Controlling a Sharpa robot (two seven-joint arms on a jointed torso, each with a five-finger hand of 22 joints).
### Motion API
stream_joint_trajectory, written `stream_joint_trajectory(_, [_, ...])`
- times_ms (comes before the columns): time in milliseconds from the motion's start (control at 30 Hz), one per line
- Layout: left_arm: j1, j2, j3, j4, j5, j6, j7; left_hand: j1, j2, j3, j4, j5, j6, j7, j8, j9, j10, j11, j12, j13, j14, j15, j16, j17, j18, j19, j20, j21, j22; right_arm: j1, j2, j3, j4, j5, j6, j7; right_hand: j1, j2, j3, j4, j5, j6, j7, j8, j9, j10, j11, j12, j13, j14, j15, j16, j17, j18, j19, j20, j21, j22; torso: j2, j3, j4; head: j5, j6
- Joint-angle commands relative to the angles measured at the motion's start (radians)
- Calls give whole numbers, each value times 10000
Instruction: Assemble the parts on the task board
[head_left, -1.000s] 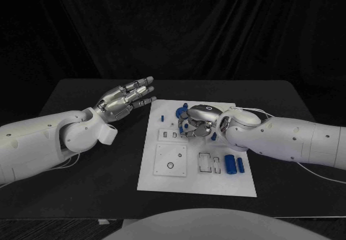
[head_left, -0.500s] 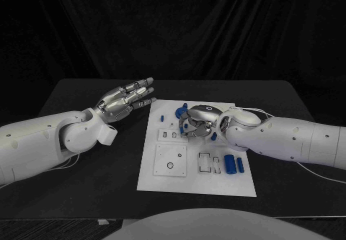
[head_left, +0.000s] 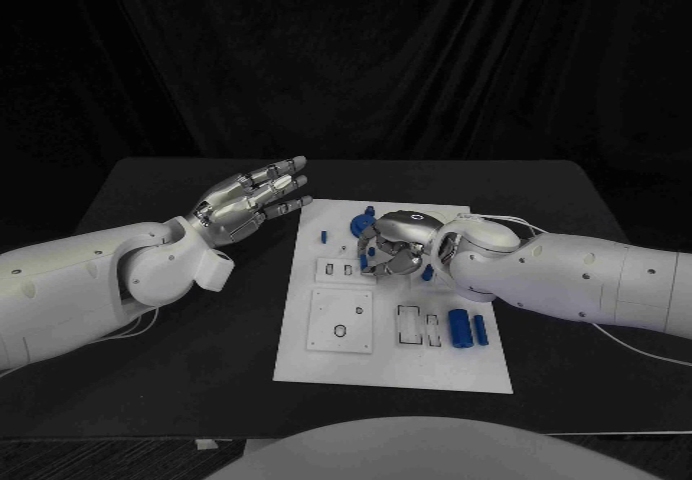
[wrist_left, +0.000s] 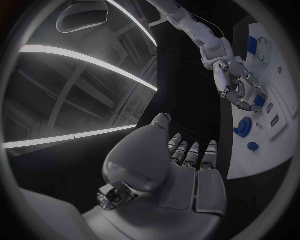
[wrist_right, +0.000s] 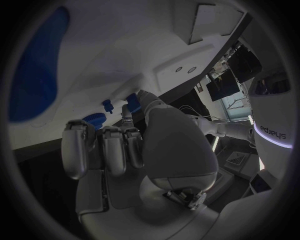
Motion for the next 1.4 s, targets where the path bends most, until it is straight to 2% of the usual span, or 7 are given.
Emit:
stream_joint_trajectory(33, [-18,22,11,8,30,133,85,50,61,41,-43,67,-38,-3,25,9,-32,65,-11,0,16,-51,-37,-9,181,-21,-58,-52,-13,-28,12,6,-4,-72,158,-101,-133,-2,-29,-60,-101,-111,8,-90,-24,1060,-28,26,2633,1048,13,25,2635,156,7,32,-67,2097,0,6,10,-5,-2])
stream_joint_trajectory(500, [-22,25,11,2,30,142,55,47,57,53,-57,69,-19,-2,30,12,-51,60,-19,-7,16,-61,-37,-9,181,-23,-66,-54,-14,-28,37,6,-19,-72,228,-91,-181,19,-115,-156,-387,-639,9,-555,-262,1060,-74,26,2633,1048,-32,25,2635,176,-45,-16,-160,2071,-1,2,7,-6,-2])
stream_joint_trajectory(700, [-23,16,11,2,30,136,59,47,57,53,-57,69,-19,-2,30,12,-51,60,-19,-7,16,-61,-37,-9,181,-23,-66,-54,-14,-28,-7,6,-12,-72,0,17,-457,-121,-488,56,-1788,-1563,-19,-1209,-799,1060,-104,26,2633,1048,-53,25,2635,200,-103,-44,-278,2041,1,3,8,5,-2])
stream_joint_trajectory(867, [-24,-16,11,12,30,111,65,47,57,53,-57,69,-19,-2,30,12,-51,60,-19,-7,16,-61,-37,-9,181,-23,-66,-54,-14,-25,-159,7,82,-77,-856,397,-592,-707,-888,862,-2618,-1911,-51,-1386,-1102,1060,-128,26,2633,1048,-76,25,2635,199,-94,-65,-292,2045,0,6,5,45,-2])
stream_joint_trajectory(1033, [-26,-50,11,26,30,103,68,43,53,64,-71,70,-6,-2,33,14,-48,58,-18,-5,16,-66,-37,-9,181,-19,-71,-50,-12,9,-427,8,344,-80,-2088,1072,-917,-916,-1169,904,-2683,-1930,-85,-1380,-1189,1060,-152,26,2633,1048,-96,25,2635,185,-61,-81,-248,2064,-1,7,6,85,-2])
stream_joint_trajectory(1233, [-28,-79,10,35,30,83,140,40,39,61,-77,69,-2,-3,35,15,-48,58,-17,-5,16,-67,-37,-9,181,-18,-72,-49,-11,323,-928,9,869,-81,-2957,1599,-1420,-840,-2508,919,-2673,-1826,-124,-1285,-1323,1060,-199,26,2633,1048,-143,25,2635,155,11,-132,-145,2105,-6,7,-7,63,-2])
stream_joint_trajectory(1400, [-32,-92,10,44,29,-52,392,-731,-1,-391,947,-818,28,-27,55,14,-14,51,3,7,16,-98,-37,-9,187,2,-79,-31,0,749,-1599,8,1505,-82,-3187,1744,-1749,-866,-2967,931,-2663,-1698,-96,-1205,-1363,1060,-180,26,2633,1048,-132,25,2635,129,75,-131,-53,2139,-12,14,-12,43,-2])
